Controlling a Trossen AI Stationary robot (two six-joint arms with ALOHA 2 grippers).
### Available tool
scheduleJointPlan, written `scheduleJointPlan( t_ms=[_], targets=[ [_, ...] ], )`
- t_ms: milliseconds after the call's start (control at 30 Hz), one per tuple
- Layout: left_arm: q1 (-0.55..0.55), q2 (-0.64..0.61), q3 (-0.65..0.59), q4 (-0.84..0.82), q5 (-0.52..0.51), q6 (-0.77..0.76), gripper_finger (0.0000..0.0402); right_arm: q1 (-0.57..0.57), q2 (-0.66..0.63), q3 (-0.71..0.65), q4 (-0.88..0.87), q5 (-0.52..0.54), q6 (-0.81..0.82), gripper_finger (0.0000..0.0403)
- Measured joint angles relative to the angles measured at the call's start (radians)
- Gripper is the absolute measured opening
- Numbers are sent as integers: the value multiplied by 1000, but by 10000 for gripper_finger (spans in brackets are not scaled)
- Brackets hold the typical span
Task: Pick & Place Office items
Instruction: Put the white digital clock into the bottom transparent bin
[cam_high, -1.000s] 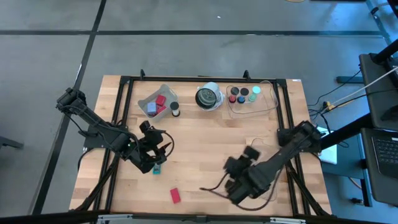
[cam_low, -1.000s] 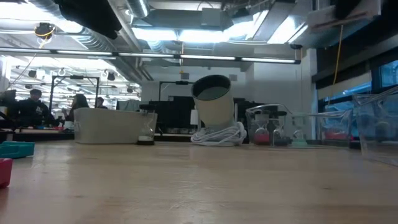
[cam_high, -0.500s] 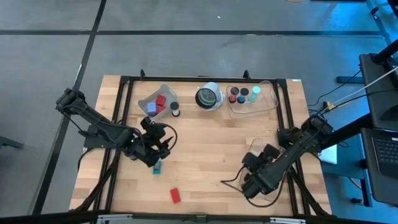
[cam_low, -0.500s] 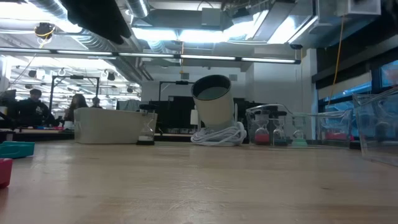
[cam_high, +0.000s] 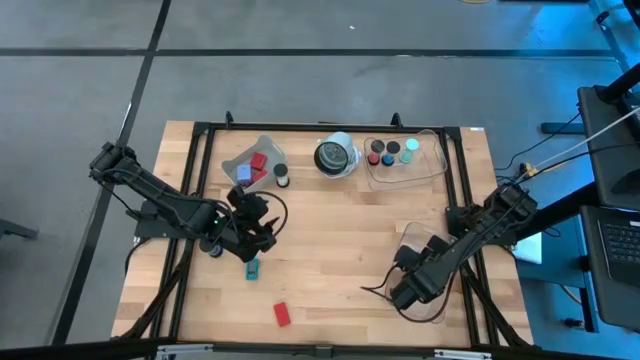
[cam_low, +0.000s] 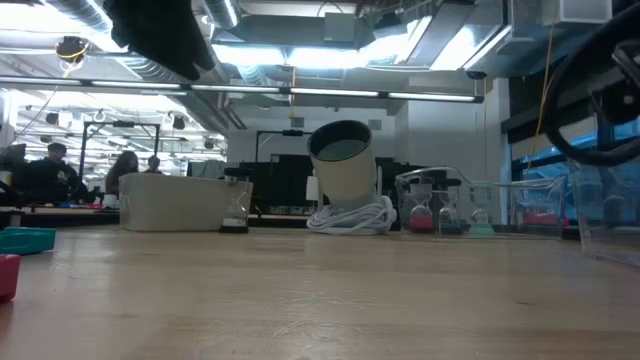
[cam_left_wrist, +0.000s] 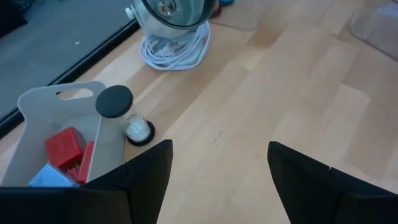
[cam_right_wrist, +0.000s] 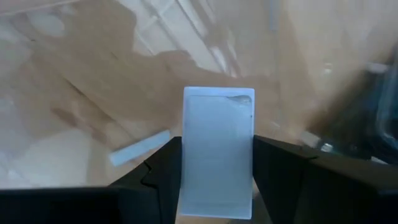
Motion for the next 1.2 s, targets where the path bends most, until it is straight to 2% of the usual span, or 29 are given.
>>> scheduleJointPlan(
  t_ms=[233, 433, 700, 933, 1200],
  targets=[
    [0, 0, 0, 1, 45, -3, 260, -2, 0, -34, 117, 28, -27, 174],
    [-2, 0, 0, 9, 45, -26, 260, -2, 0, -34, 138, 40, -24, 176],
    [-2, 0, 0, 23, 45, -26, 260, -2, 0, -34, 138, 27, 97, 182],
    [-2, 0, 0, 22, 45, -26, 260, -2, 0, -34, 138, 23, 131, 195],
    [-2, 0, 0, 22, 45, -26, 260, -2, 0, -32, 120, -44, 131, 246]
  ],
)
